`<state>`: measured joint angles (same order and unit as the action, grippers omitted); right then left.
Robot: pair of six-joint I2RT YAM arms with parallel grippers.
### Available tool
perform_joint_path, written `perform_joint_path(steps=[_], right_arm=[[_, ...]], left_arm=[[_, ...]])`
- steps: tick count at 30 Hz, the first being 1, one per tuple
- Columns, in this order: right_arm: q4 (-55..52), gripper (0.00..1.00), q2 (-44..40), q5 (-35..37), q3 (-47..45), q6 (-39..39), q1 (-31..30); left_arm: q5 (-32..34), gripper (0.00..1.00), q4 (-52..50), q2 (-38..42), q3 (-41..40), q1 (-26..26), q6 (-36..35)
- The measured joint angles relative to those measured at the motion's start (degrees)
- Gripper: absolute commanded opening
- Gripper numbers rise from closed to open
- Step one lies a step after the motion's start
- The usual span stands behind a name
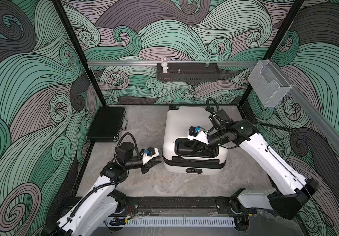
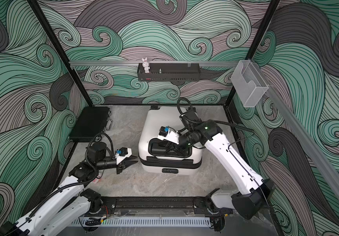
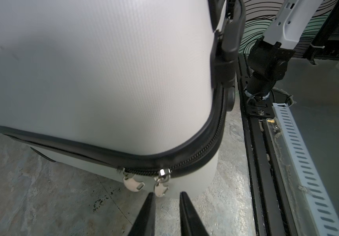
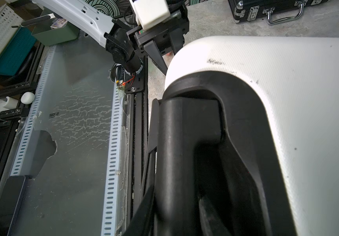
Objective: Open the suitcase zippers
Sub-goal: Unzip the zipper on the suitcase.
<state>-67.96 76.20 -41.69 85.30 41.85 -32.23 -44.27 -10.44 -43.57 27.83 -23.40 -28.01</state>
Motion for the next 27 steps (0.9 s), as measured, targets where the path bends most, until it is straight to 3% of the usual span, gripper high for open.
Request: perform_joint_path(steps=[10, 17, 27], right_arm=[[-0.11, 0.03, 0.0, -0.17, 0.09, -0.04, 0.04], [-0.11, 0.03, 0.0, -0.2, 0.09, -0.02, 0.04], [-0.17, 0.0, -0.13, 0.17, 0.09, -0.48, 0.0]], left_arm=[[-0.15, 0.22, 3.43, -3.3, 0.0, -0.17, 0.42], [-1.53, 0.01, 4.17, -4.7, 0.0, -0.81, 0.61], [-1.84, 0.0, 0.15, -4.46, 1.66, -1.68, 0.83]])
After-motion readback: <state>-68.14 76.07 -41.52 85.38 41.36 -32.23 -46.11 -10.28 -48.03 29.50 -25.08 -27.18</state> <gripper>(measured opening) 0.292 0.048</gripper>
